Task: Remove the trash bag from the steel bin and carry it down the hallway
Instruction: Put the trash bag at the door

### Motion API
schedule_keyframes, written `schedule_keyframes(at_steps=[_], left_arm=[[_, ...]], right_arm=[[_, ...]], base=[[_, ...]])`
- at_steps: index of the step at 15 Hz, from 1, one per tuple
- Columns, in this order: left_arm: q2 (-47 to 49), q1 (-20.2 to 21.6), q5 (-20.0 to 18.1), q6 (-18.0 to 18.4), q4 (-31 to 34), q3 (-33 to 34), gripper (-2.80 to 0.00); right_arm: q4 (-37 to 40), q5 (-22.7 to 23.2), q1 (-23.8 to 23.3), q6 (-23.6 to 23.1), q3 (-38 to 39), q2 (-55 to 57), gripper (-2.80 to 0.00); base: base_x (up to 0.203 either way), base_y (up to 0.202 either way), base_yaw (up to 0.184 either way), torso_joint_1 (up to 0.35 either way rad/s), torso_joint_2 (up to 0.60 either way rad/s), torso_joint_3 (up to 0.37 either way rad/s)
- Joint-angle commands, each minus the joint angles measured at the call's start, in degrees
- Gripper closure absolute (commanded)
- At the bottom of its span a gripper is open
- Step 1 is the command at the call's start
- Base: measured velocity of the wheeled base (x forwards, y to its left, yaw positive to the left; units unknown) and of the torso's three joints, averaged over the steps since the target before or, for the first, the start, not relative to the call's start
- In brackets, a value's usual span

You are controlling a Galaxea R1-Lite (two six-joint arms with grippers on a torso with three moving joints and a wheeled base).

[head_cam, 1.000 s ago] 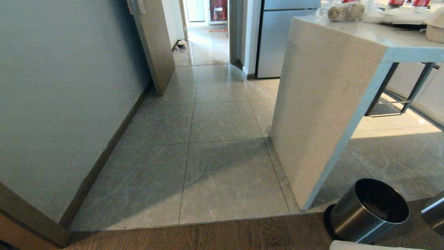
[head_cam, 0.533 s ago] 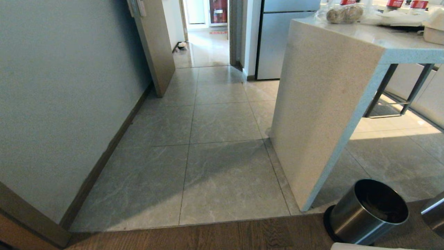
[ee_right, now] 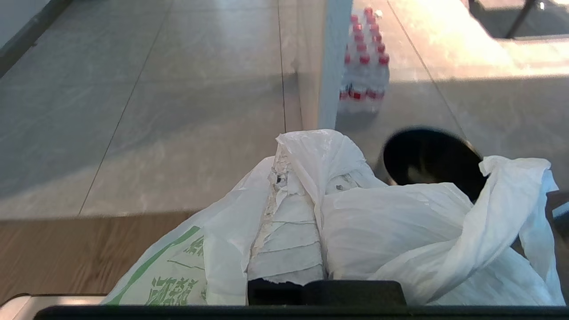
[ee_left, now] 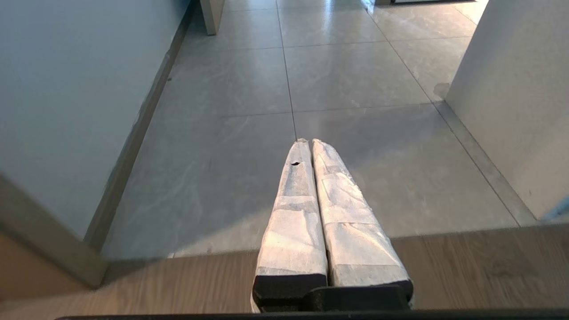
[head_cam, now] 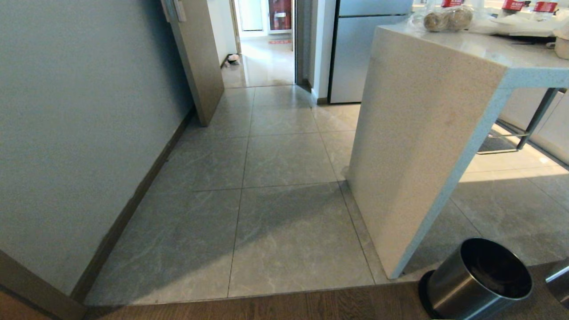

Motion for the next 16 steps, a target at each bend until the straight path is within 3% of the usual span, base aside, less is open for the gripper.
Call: schedule_keyframes(at_steps=[1, 16], left_arm=[[-0.1, 0.0, 0.0, 0.0, 0.0, 0.0, 0.0], [-0.1, 0.0, 0.0, -0.1, 0.0, 0.1, 0.0]], right_arm=[[0.0, 0.0, 0.0, 0.0, 0.0, 0.1, 0.0], [0.0, 0.0, 0.0, 0.0, 0.0, 0.1, 0.0]], base=[[0.189, 0.0, 0.004, 0.002, 0.0, 0.007], [0.19, 0.0, 0.001, 0.003, 0.0, 0.003]])
